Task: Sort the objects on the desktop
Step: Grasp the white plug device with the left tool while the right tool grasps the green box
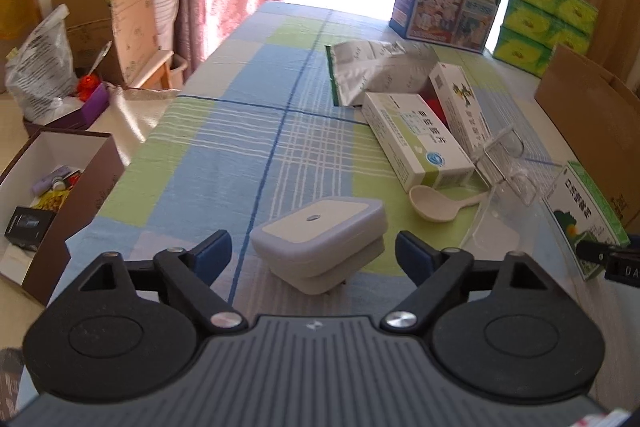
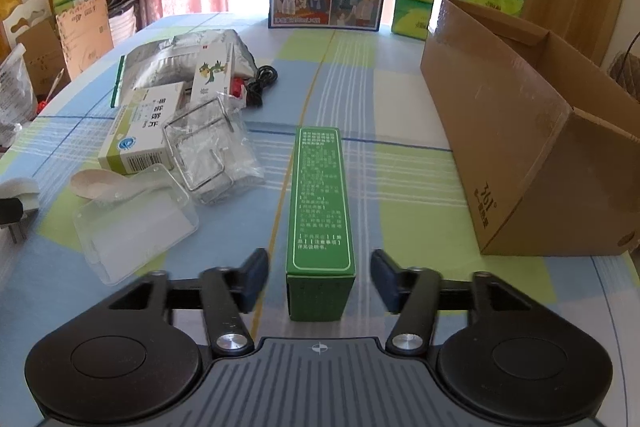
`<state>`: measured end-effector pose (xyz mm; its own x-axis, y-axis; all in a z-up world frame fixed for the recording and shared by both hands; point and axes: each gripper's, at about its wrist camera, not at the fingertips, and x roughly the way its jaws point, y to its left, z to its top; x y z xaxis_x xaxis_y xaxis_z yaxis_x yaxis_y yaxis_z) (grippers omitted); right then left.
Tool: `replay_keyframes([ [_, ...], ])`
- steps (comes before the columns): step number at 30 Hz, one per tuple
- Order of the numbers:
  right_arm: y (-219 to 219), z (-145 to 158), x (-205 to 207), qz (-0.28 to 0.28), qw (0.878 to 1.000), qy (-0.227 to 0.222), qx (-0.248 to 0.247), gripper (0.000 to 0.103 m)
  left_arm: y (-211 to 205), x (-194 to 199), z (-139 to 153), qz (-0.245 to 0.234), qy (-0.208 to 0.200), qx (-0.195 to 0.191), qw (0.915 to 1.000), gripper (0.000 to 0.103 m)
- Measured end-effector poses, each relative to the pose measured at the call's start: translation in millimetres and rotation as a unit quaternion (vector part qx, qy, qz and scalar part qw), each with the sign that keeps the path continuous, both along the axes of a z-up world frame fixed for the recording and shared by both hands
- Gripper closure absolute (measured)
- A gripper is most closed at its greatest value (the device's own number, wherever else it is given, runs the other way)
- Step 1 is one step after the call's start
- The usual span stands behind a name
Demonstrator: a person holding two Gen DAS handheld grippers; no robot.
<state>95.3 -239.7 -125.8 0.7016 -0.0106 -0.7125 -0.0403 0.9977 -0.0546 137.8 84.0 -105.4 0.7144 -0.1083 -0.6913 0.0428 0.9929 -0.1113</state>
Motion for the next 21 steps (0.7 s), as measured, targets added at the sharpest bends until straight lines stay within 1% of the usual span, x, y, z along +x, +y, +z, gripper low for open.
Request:
replay_keyframes([
  [4,-2,-1,2,-0.004,1.0,0.0,0.003,0.046,-1,8,-6,0.023,0.009,-0.011,0.9996,0.014],
  [6,-2,-2,3,-0.005,1.0,0.0,0.003,0.046,-4,13,-9,0.028,0.012,-0.015,0.9994,0.016],
  [7,-2,-2,4,-0.005,1.0,0.0,0.004,0.046,-5,15,-11,0.028,0.011,-0.016,0.9994,0.018],
  [9,-2,-2,5,-0.004,1.0,0.0,0.005,0.046,-9,19,-13,0.02,0.013,-0.016,0.9996,0.022],
  [11,-1,-3,6,-0.003,1.0,0.001,0.005,0.046,-10,23,-15,0.009,0.017,-0.014,0.9997,0.032],
  [16,0,-4,6,0.001,1.0,0.003,0.006,0.046,-7,24,-16,-0.033,0.017,-0.028,0.9989,0.032],
  [19,1,-5,7,0.001,1.0,0.001,0.004,0.046,-8,22,-16,-0.049,0.018,-0.025,0.9983,0.032],
  [21,2,-5,7,0.0,1.0,0.0,0.004,0.046,-9,21,-16,-0.05,0.02,-0.02,0.9983,0.034],
])
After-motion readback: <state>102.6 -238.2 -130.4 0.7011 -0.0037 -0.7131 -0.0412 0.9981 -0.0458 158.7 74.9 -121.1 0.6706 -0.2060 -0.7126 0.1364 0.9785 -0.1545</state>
